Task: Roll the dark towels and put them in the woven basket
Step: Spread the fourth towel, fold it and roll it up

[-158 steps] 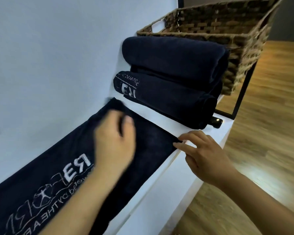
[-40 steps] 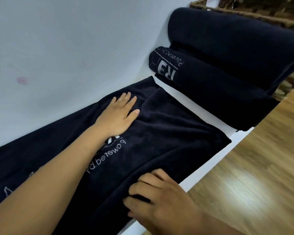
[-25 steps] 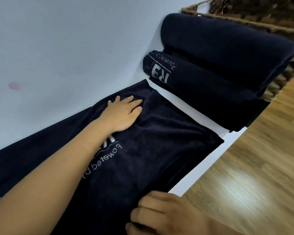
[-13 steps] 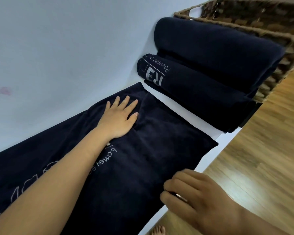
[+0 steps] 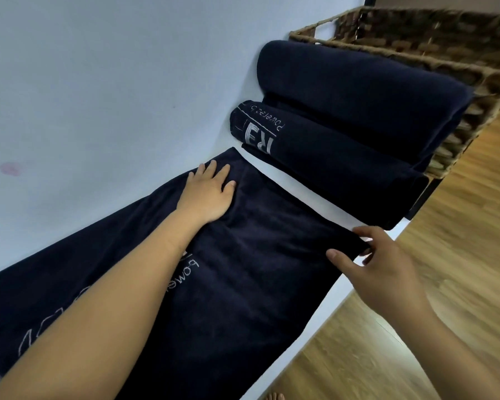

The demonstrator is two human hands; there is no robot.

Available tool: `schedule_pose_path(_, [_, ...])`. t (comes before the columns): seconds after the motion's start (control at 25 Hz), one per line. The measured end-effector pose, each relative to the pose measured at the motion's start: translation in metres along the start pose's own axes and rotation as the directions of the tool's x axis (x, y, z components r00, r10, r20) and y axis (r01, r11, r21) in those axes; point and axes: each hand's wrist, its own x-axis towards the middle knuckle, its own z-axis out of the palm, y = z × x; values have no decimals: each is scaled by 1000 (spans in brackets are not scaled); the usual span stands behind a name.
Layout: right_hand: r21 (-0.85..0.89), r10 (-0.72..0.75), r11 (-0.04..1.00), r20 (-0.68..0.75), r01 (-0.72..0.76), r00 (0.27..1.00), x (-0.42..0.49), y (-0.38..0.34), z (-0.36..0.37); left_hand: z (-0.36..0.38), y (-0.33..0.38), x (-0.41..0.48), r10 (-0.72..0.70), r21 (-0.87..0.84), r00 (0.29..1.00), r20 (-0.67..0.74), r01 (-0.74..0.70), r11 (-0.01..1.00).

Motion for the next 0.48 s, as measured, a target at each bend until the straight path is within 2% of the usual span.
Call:
schedule_pose_path(0.12, [362,117,923,57,-130,992,0,0,-1,-5,13,8,-89,83,993,80,82,993])
schedule_pose_path(0.24, [445,116,891,-24,-93,993,-8,1,-2,0,28,13,-177,106,977,122,165,981])
schedule_pose_path(0.28, [486,150,864,-5,-128,989,-8,3,-3,1,29,16,-196,111,974,112,183,977])
schedule_pose_path(0.4, [605,237,740,174,-294,956,-3,4,-9,0,24,27,-179,98,983,-28,181,979])
schedule_pose_path(0.48, [570,228,771,171,-285,958,6,1,-9,0,20,30,-95,54,963,-253,112,992])
